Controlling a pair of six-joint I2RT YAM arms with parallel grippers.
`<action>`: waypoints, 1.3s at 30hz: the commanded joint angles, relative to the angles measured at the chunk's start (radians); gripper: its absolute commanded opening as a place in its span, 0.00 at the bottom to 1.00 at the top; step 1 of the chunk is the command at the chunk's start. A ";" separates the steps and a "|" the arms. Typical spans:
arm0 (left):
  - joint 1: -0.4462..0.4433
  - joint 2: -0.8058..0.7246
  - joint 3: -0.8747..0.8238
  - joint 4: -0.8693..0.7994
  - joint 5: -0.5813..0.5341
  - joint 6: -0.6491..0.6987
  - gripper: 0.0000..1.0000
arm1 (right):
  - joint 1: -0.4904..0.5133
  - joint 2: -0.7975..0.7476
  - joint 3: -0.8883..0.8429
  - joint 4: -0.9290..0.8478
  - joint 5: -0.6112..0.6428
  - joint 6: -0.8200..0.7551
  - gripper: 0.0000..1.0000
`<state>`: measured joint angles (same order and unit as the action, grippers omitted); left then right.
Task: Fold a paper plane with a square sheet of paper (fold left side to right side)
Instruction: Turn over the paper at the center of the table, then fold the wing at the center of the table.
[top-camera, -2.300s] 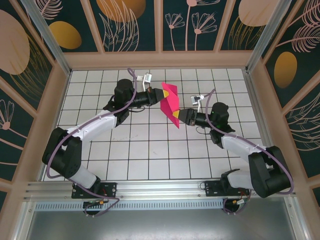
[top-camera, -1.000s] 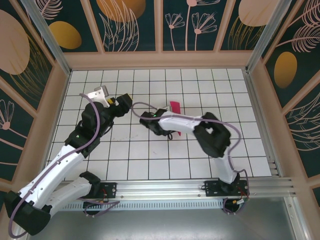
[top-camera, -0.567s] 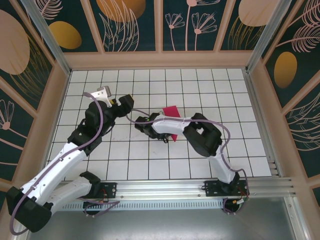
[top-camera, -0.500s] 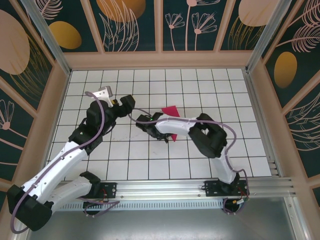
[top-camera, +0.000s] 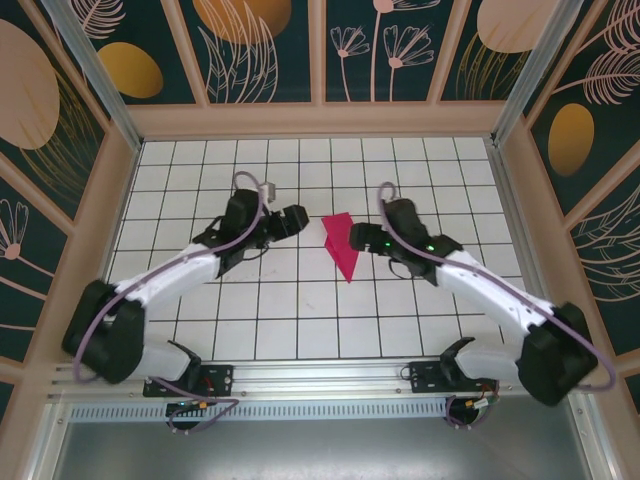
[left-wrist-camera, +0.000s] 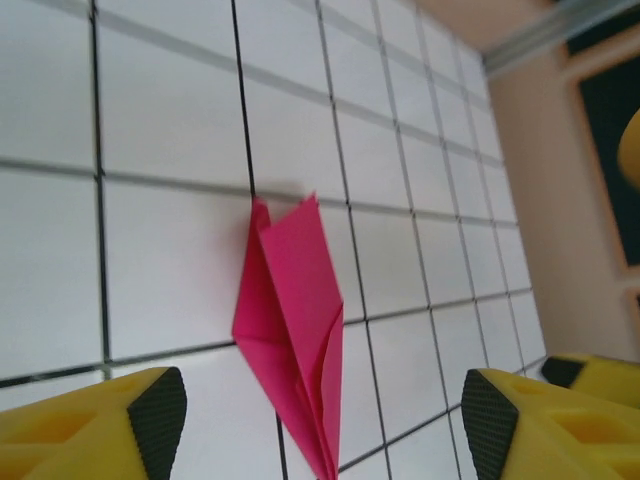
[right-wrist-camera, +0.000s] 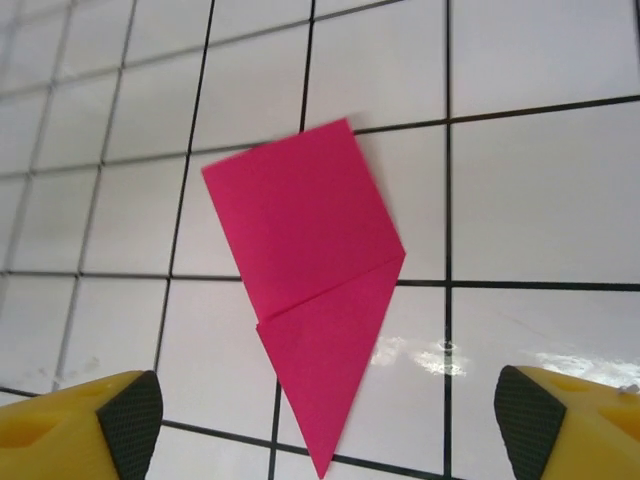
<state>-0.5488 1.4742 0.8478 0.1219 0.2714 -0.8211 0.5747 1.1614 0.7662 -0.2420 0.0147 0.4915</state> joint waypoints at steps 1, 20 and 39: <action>-0.025 0.122 0.069 0.073 0.156 -0.024 0.74 | -0.112 -0.078 -0.126 0.227 -0.260 0.035 0.91; -0.031 0.561 0.290 0.169 0.261 0.005 0.31 | -0.356 -0.083 -0.321 0.399 -0.557 0.076 0.85; -0.013 0.337 -0.034 0.481 0.509 0.086 0.00 | -0.392 0.370 -0.148 0.709 -0.981 -0.124 0.78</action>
<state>-0.5701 1.8500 0.8364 0.5140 0.7136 -0.7757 0.1585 1.4895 0.5640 0.3904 -0.8825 0.4377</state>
